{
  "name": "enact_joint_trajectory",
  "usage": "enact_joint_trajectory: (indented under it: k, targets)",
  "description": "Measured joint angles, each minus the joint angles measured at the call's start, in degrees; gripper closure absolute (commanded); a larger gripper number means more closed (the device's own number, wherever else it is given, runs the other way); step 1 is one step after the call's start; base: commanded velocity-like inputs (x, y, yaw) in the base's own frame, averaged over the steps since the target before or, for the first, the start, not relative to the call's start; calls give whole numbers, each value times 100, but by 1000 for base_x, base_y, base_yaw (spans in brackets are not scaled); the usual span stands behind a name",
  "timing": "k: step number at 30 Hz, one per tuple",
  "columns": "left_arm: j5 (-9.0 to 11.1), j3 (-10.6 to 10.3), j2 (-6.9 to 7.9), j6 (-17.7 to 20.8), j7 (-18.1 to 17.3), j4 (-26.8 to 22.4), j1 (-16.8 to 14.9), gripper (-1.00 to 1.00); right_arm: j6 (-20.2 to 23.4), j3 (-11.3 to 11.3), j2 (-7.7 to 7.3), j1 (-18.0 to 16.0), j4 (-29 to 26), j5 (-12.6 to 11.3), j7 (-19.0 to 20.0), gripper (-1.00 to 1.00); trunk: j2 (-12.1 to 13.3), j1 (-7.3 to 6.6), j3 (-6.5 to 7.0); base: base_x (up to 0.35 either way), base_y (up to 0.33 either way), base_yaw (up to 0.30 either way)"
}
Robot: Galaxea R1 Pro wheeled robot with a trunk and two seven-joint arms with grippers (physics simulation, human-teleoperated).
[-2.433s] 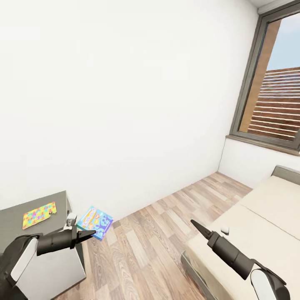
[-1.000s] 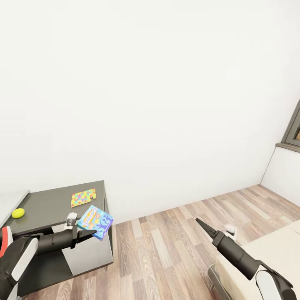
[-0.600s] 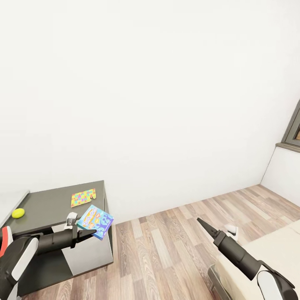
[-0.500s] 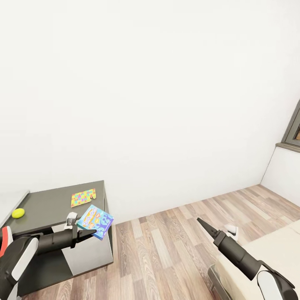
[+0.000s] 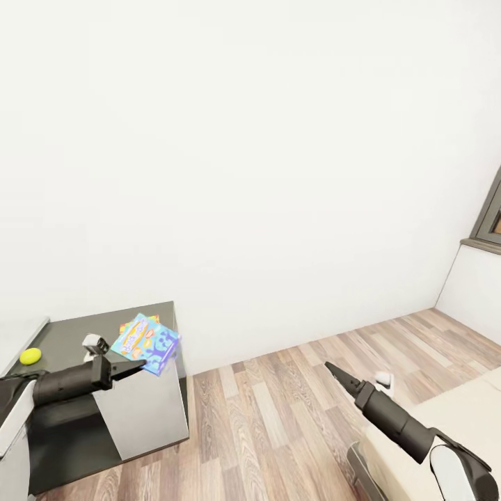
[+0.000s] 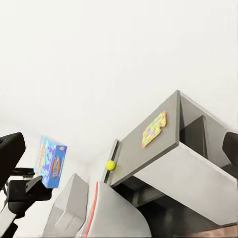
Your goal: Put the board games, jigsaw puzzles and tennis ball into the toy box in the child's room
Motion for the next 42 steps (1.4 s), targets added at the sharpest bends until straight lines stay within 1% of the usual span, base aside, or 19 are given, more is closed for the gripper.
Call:
enact_joint_trajectory:
  k: [2, 5, 7, 9, 10, 11, 12, 14, 16, 18, 19, 22, 29, 35, 42]
  targets:
    - [-16, 26, 116, -9, -166, -32, -2, 100, 144, -4, -3, -17, -61, 11, -12, -100, 0, 0, 0, 0, 0, 0]
    - [-18, 47, 189, -14, -334, -51, -3, 100, 237, -5, -6, -74, -102, 13, -24, -100, 0, 0, -1, 0, 0, 0]
    - [-26, 59, 267, -17, -528, -62, -4, 100, 301, 7, -1, -141, -124, 0, -27, -100, 0, 0, -1, 0, 0, 0]
    - [-26, 70, 387, -17, -743, -70, -6, 100, 399, 15, 15, -192, -142, -11, -30, -100, 0, 0, 0, 0, 0, 0]
    - [-30, 81, 426, -18, -794, -70, -5, 100, 441, 16, 19, -200, -148, -12, -29, -100, 0, 0, -1, 0, 0, 0]
    - [-16, 122, 504, -19, -884, -72, -7, 100, 539, 15, 35, -210, -157, -18, -28, -100, 0, 0, 0, 0, 0, 0]
    - [-17, 152, 538, -18, -934, -72, -4, 100, 593, 15, 42, -216, -160, -21, -28, -100, 0, 0, -1, 0, 0, 0]
    - [-9, 297, 617, -21, -1113, -72, -1, 100, 745, 17, 67, -237, -163, -34, -19, -100, 0, 0, 0, 0, 0, 0]
    - [-21, 386, 658, -21, -1228, -57, 3, 100, 785, 30, 81, -246, -164, -39, -8, -100, 0, 0, -1, 0, 0, 0]
    - [-41, 455, 737, -20, -1314, -39, 12, 100, 799, 100, 90, -247, -164, -42, 15, -100, 0, 0, -1, 0, 0, 0]
    - [-51, 472, 793, -21, -1313, -26, 15, 100, 799, 138, 92, -247, -164, -41, 22, -100, 0, 0, -1, 0, 0, 0]
    - [-64, 491, 881, -26, -1316, 1, 20, 100, 793, 184, 95, -249, -164, -42, 23, -100, 0, 0, -1, 0, 0, 0]
    - [-51, 506, 920, -30, -1317, 12, 23, 100, 750, 238, 96, -254, -161, -41, -4, -100, 0, 0, 4, 0, 0, 40]
    - [-43, 509, 919, -30, -1317, 13, 26, 100, 539, 249, 96, -252, -149, -36, -6, -100, -1, 0, 20, 0, 0, 238]
    - [-40, 511, 925, -31, -1317, 13, 26, 100, 500, 255, 96, -250, -146, -29, -5, -100, -1, 0, 41, 0, 0, 272]
